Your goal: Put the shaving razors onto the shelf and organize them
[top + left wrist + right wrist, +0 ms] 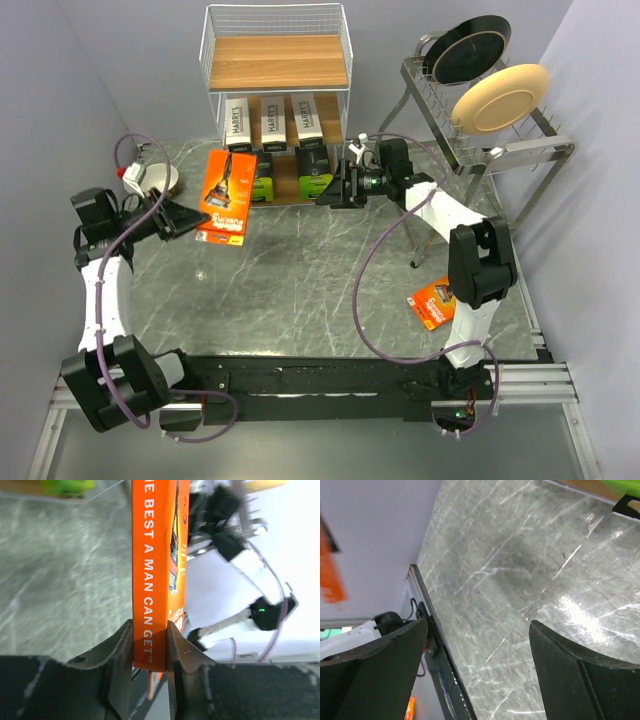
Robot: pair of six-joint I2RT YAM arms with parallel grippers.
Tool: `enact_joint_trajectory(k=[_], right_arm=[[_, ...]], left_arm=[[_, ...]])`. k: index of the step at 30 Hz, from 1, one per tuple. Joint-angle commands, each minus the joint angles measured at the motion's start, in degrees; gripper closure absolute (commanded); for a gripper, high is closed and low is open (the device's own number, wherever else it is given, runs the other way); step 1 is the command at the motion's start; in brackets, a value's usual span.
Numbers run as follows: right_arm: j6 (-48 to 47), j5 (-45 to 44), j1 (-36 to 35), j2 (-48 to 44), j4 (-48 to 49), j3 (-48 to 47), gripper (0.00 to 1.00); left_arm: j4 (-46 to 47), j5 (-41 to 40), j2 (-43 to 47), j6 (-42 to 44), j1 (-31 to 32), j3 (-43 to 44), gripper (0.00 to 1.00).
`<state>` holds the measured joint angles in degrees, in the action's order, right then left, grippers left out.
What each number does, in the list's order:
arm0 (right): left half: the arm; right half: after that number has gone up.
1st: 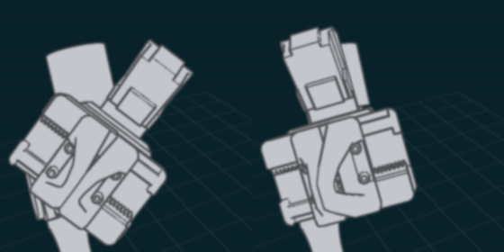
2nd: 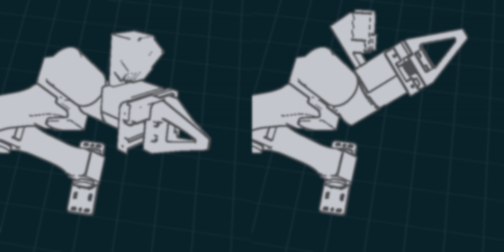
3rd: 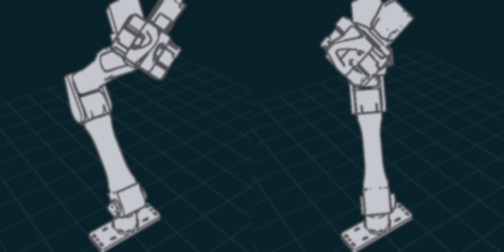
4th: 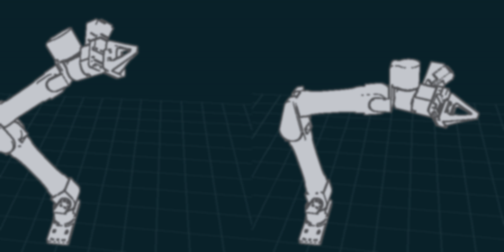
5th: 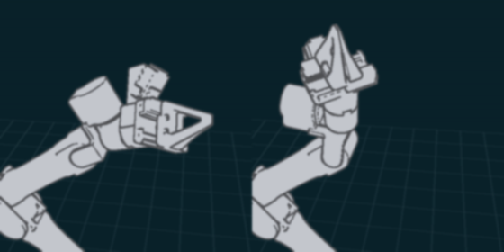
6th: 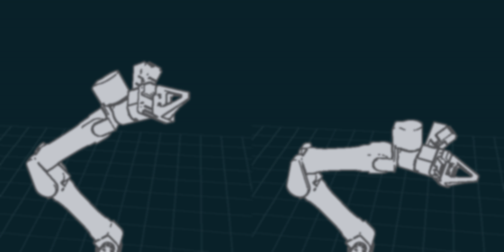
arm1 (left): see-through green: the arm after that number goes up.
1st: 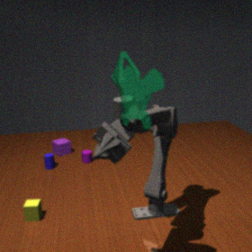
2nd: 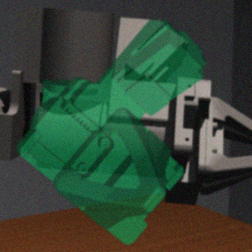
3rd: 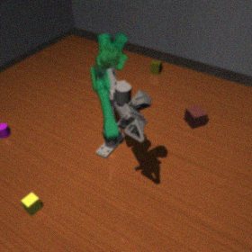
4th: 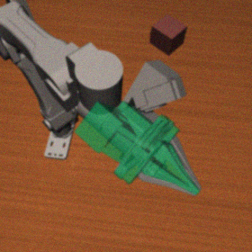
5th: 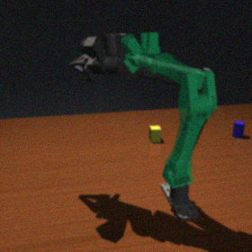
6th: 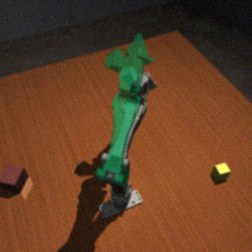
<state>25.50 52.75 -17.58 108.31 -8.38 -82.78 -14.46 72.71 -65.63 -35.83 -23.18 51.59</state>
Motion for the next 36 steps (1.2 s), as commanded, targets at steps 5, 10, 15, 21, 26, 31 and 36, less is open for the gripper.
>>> enact_joint_trajectory(k=[5,10,15,21,26,31,36], right_arm=[[-2.47,-1.60,1.59,-4.25,-0.23,1.22,0.10],[-1.06,-2.13,1.85,-5.21,1.08,3.06,0.09],[-0.97,-2.48,1.68,-7.23,2.05,4.74,0.09],[-8.61,-4.84,-2.10,-13.03,-1.37,1.84,0.10],[-8.97,-6.78,-6.14,-15.32,-0.41,-4.55,0.11],[-10.91,-9.24,-8.69,-15.94,3.37,-11.25,0.12],[-12.31,-10.91,-10.45,-13.04,4.60,-19.95,0.14]], left_arm=[[20.42,4.38,-4.41,-17.41,1.03,15.98,0.83],[24.30,1.74,-11.88,-22.17,3.14,27.40,0.83],[23.77,-3.78,-18.56,-25.76,6.12,38.48,0.84],[23.42,-10.39,-26.47,-28.32,10.69,49.03,0.87],[15.20,-17.58,-30.96,-28.94,14.91,57.64,0.91],[9.19,-21.81,-33.16,-31.31,17.46,59.50,0.87],[2.26,-26.12,-34.92,-34.30,17.99,61.87,0.94]])
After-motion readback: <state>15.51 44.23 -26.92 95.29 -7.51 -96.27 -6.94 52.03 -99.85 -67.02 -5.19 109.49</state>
